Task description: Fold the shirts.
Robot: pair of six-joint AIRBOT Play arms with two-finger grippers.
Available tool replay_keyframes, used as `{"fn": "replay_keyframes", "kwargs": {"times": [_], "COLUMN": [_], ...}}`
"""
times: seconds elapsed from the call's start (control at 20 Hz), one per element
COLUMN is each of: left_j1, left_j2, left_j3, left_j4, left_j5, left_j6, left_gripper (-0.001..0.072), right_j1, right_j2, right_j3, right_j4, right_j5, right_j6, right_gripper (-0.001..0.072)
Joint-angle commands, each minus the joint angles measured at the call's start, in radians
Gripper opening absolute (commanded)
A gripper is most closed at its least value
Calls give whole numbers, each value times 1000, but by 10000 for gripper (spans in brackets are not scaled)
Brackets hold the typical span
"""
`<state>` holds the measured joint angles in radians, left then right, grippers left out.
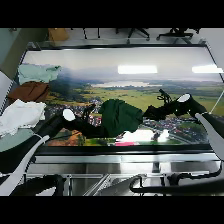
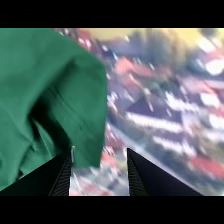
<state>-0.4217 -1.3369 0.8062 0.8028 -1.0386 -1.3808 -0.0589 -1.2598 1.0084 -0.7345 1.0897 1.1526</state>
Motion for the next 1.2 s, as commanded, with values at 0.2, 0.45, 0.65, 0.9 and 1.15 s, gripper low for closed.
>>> {"fn": "replay_keyframes", "kwargs": {"times": [0.2, 0.45, 0.65, 0.9, 1.15], "left_j1": [-48, -5, 117, 191, 191], "left_j2": [14, 24, 151, 359, 504], "left_j3": [-74, 134, 407, 700, 820], "left_j4": [-98, -87, 56, 79, 97], "left_j5": [438, 324, 68, -117, -237], "left_j6": [0, 70, 87, 86, 67], "left_gripper": [362, 16, 14, 15, 15], "right_j1": [16, -30, -166, -220, -222], "right_j2": [-125, -111, 16, 267, 523], "right_j3": [-2, 99, 340, 568, 605], "right_j4": [240, 348, 395, 561, 408], "right_j5": [-31, 77, 297, 402, 333], "right_j6": [-195, -289, -260, -298, -309], "right_gripper": [163, 15, 15, 15, 15]}}
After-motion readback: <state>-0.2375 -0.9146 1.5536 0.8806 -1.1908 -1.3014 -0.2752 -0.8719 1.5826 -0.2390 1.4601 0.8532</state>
